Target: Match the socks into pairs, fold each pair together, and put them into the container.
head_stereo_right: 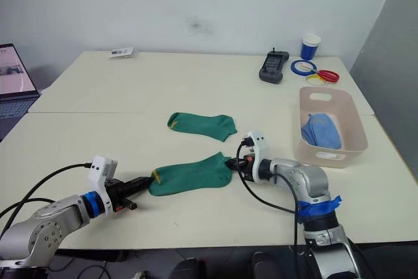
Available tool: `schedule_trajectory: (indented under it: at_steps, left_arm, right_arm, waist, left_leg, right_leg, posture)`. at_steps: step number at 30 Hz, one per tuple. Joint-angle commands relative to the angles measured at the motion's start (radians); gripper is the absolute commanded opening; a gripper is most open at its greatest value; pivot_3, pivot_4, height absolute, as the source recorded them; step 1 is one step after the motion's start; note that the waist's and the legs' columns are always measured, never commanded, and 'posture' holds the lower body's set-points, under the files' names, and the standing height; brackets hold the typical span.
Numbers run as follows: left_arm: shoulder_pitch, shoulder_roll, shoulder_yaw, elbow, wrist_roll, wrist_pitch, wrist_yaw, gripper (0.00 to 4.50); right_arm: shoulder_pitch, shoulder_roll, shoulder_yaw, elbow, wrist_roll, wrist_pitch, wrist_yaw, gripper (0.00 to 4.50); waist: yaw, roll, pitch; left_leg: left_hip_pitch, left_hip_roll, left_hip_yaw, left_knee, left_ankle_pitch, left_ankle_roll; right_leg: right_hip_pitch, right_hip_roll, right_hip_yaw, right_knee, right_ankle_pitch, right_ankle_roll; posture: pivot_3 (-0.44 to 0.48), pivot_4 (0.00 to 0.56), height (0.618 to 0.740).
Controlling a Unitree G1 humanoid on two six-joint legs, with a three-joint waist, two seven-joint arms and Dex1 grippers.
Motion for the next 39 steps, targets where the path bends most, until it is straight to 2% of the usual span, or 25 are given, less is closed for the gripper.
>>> schedule_trajectory:
  at_steps: [1,6,10,19,20,22,26,31,35,36,39]
  left_arm:
    - [0.031,0.022,-0.002,-0.103,-0.043,0.056,-0.047,0.02]
    - [0.074,0.055,-0.041,-0.203,-0.003,0.072,-0.073,0.02]
    - [0.051,0.045,-0.086,-0.179,0.045,0.049,-0.062,0.02]
    - [0.004,0.043,-0.136,-0.142,0.089,0.037,-0.098,0.02]
    - [0.003,0.049,-0.139,-0.137,0.093,0.035,-0.11,0.45]
    - [0.003,0.056,-0.14,-0.131,0.096,0.033,-0.13,0.96]
    - [-0.002,0.067,-0.111,-0.104,0.114,0.028,-0.128,2.2]
    - [0.035,0.114,0.008,-0.111,0.096,-0.032,-0.176,3.69]
    - [0.001,0.123,-0.009,-0.159,0.088,-0.132,-0.282,3.69]
    - [-0.016,0.119,-0.044,-0.169,0.114,-0.179,-0.305,3.5]
    - [-0.06,0.107,-0.178,-0.184,0.218,-0.311,-0.368,2.74]
  right_arm:
    - [0.039,-0.03,-0.075,-0.176,0.101,0.116,-0.011,0.0]
    - [0.16,-0.072,-0.212,-0.398,0.225,0.317,-0.055,0.0]
    - [0.269,-0.053,-0.31,-0.521,0.269,0.431,-0.108,0.0]
    - [0.317,0.003,-0.312,-0.577,0.249,0.461,-0.183,0.0]
    - [0.317,-0.004,-0.309,-0.574,0.246,0.459,-0.186,0.0]
    - [0.318,-0.018,-0.303,-0.571,0.248,0.453,-0.183,0.0]
    - [0.335,-0.078,-0.316,-0.572,0.25,0.435,-0.161,1.06]
    - [0.334,-0.332,-0.236,-0.577,0.219,0.218,0.009,2.82]
    - [0.295,-0.489,-0.039,-0.58,0.11,-0.111,0.254,2.82]
    - [0.276,-0.494,0.022,-0.561,0.067,-0.192,0.289,2.85]
    - [0.209,-0.492,0.23,-0.468,-0.108,-0.451,0.39,2.25]
  waist:
    - [0.001,0.0,0.0]
    - [0.004,0.0,0.0]
    - [0.003,0.001,0.001]
    - [0.001,0.001,0.001]
    - [0.001,0.001,0.001]
    - [0.001,0.001,0.001]
    - [0.002,0.001,0.001]
    - [-0.007,0.001,0.001]
    - [-0.004,0.001,0.002]
    - [-0.001,0.001,0.003]
    - [0.003,0.001,0.003]
  left_leg:
    - [0.0,0.0,0.0,0.0,0.0,0.0]
    - [-0.001,0.0,-0.002,0.0,0.0,0.0]
    - [0.0,0.0,-0.002,-0.001,0.0,0.0]
    - [0.0,-0.001,-0.002,-0.001,0.0,0.0]
    - [0.0,-0.001,-0.002,-0.001,0.0,0.0]
    - [0.0,-0.001,-0.002,-0.001,0.0,0.0]
    - [0.0,-0.001,-0.002,-0.001,0.0,0.0]
    - [0.001,-0.001,-0.002,-0.002,0.0,0.0]
    - [0.001,-0.002,-0.002,-0.003,0.0,0.0]
    - [0.0,-0.002,-0.002,-0.003,0.0,0.0]
    - [0.0,-0.002,-0.002,-0.003,0.0,0.0]
  right_leg:
    - [0.0,0.0,0.0,0.0,0.0,0.0]
    - [0.0,-0.001,-0.001,-0.001,0.0,0.0]
    - [0.0,-0.001,0.0,-0.001,-0.001,-0.001]
    - [0.0,0.0,0.0,-0.001,-0.001,-0.001]
    - [0.0,0.0,0.0,-0.002,-0.001,-0.001]
    - [0.0,0.0,0.0,-0.002,-0.001,-0.001]
    - [0.0,0.0,0.0,-0.002,-0.001,-0.001]
    - [-0.001,0.0,0.0,-0.002,-0.001,-0.001]
    - [0.0,0.001,-0.004,-0.004,-0.002,-0.003]
    - [0.0,0.001,-0.005,-0.004,-0.002,-0.003]
    - [0.0,0.002,-0.005,-0.006,-0.002,-0.003]
  posture:
    - [0.0,0.15,0.74]
    - [0.0,0.15,0.74]
    - [0.0,0.15,0.74]
    - [0.0,0.15,0.74]
    - [0.0,0.15,0.74]
    - [0.0,0.15,0.74]
    - [0.0,0.15,0.74]
    - [0.0,0.15,0.74]
    - [0.0,0.15,0.74]
    - [0.0,0.15,0.74]
    - [0.0,0.15,0.74]
